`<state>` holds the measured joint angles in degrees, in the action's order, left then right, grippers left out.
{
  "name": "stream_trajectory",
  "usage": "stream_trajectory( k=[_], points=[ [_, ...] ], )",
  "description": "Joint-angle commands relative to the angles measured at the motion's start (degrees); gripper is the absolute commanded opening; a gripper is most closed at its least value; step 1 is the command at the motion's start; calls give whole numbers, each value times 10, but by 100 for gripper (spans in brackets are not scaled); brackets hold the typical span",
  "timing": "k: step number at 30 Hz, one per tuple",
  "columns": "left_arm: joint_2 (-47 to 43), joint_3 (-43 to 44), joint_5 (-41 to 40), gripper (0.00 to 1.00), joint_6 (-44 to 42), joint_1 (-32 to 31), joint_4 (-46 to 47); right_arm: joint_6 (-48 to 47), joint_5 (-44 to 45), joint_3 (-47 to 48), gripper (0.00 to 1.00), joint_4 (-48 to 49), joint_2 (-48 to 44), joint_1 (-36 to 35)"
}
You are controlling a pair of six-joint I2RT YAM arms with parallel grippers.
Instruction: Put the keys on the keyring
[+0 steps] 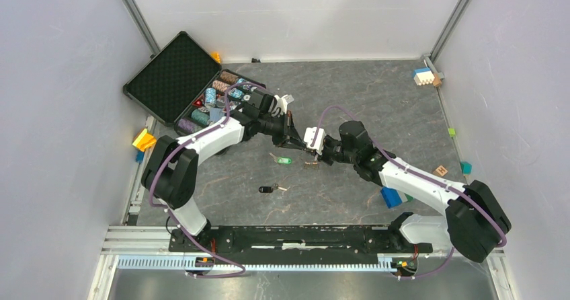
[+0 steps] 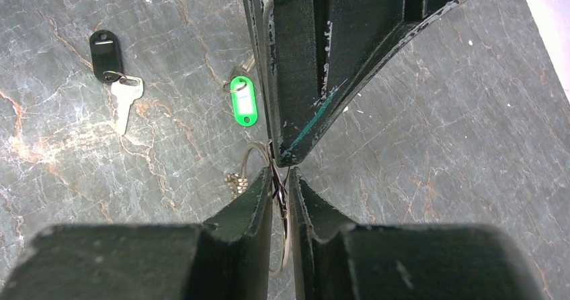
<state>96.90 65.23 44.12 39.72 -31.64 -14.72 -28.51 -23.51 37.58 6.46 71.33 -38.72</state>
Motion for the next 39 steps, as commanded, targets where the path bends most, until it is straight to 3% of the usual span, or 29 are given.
stream_trajectory(
  k=[1, 15, 20, 26, 39],
  points=[
    [-27, 0, 27, 2, 21, 0, 23, 3, -5, 12, 20, 22, 7, 2],
    [-30, -4, 28, 2, 22, 0, 29, -4, -4, 12, 20, 16, 5, 3],
    [-28, -4, 28, 2, 21, 0, 29, -3, -5, 11, 16, 18, 3, 3],
    [-27, -6, 27, 2, 22, 0, 31, 1, 4, 8, 1, 26, 2, 3],
    [-59, -42, 0, 2, -1, 0, 70, 27, 20, 17, 0, 22, 6, 5]
  ],
)
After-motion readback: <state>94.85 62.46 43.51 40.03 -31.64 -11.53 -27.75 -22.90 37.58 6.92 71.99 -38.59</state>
